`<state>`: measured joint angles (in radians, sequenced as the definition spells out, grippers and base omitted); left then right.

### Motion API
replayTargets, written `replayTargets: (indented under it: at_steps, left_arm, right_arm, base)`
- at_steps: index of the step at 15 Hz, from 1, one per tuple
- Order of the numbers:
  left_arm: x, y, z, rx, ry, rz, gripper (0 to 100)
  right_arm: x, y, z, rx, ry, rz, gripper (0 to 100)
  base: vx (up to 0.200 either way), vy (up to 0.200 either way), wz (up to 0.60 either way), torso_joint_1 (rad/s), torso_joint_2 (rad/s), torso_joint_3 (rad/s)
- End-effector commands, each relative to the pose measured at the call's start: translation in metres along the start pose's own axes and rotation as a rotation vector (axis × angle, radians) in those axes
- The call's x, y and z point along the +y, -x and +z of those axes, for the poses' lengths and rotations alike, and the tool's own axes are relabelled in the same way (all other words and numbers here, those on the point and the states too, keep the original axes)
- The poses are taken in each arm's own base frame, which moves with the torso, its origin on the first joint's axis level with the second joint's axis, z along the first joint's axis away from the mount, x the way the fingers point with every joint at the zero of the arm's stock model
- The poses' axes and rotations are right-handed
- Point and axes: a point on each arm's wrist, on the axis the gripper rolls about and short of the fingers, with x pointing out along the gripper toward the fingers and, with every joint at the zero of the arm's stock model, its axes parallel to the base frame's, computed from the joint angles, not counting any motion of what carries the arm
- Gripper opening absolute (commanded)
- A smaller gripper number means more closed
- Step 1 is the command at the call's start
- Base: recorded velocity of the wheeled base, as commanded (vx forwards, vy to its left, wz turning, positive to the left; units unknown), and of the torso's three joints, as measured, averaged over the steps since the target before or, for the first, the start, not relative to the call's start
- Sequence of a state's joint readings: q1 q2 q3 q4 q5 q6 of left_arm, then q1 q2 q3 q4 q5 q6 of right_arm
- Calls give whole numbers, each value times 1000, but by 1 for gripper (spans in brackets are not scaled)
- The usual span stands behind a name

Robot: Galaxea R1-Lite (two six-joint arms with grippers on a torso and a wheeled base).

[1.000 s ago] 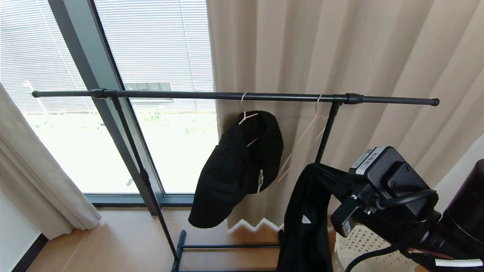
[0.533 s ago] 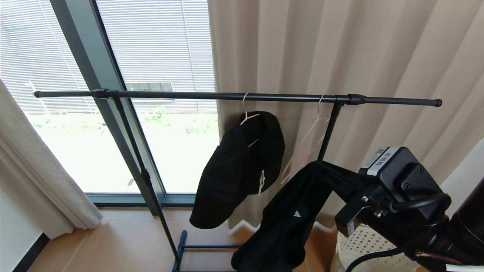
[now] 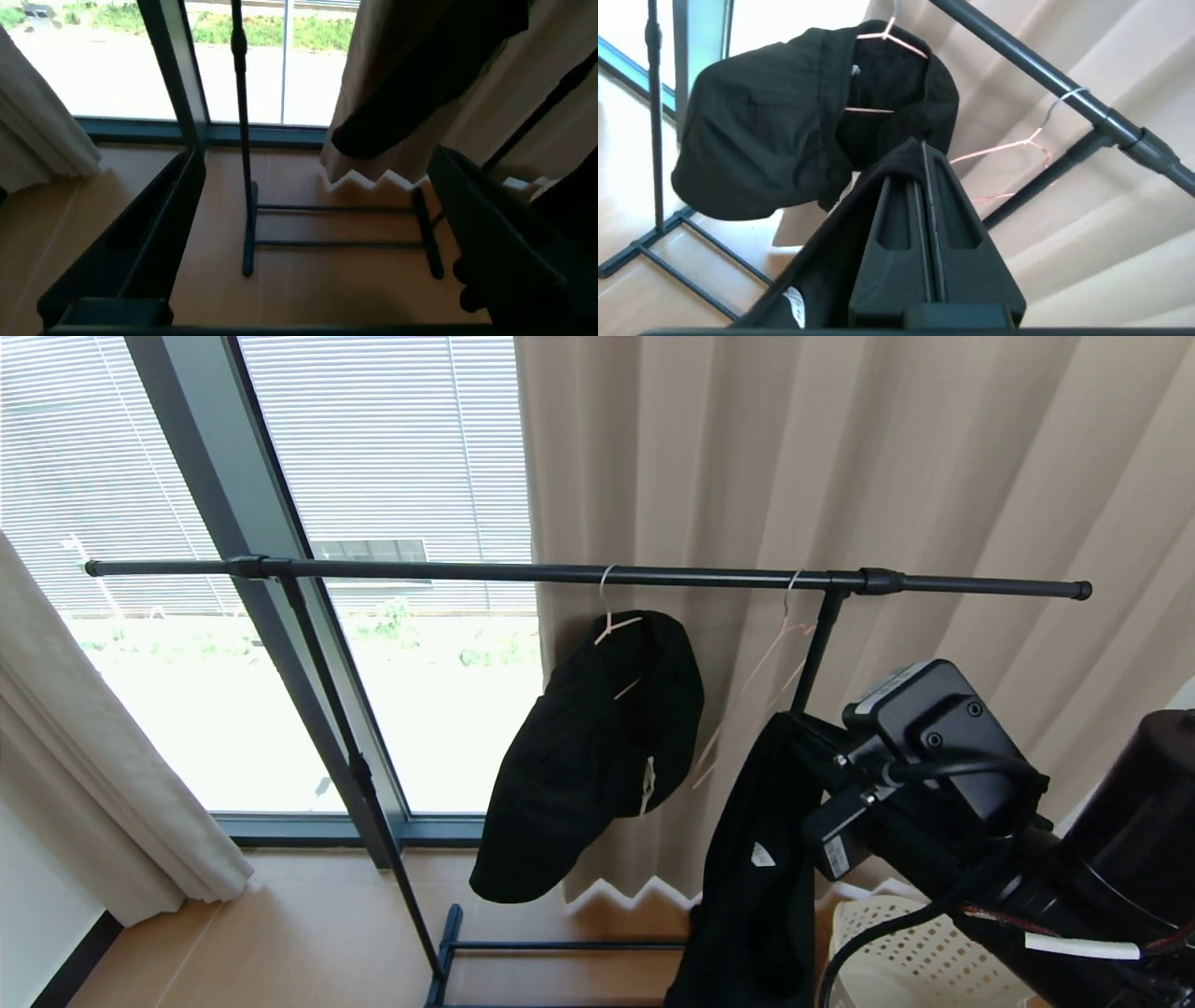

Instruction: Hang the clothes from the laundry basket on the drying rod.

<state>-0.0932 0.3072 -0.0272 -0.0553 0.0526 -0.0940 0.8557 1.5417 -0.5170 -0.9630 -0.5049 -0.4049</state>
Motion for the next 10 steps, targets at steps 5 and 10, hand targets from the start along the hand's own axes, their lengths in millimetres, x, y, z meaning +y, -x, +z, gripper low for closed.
replayTargets:
  at_steps: [5, 10]
  left_arm:
    - [-33, -67, 79, 318, 103, -248, 100]
    - [-101, -122, 104, 424, 86, -504, 100]
  right_arm:
    - [-8, -23, 26, 101, -185, -113, 0]
    - [-21, -34, 41, 144, -336, -208, 0]
  base:
    - [0, 0, 0, 0, 0, 0]
    - [0, 0, 0, 0, 0, 0]
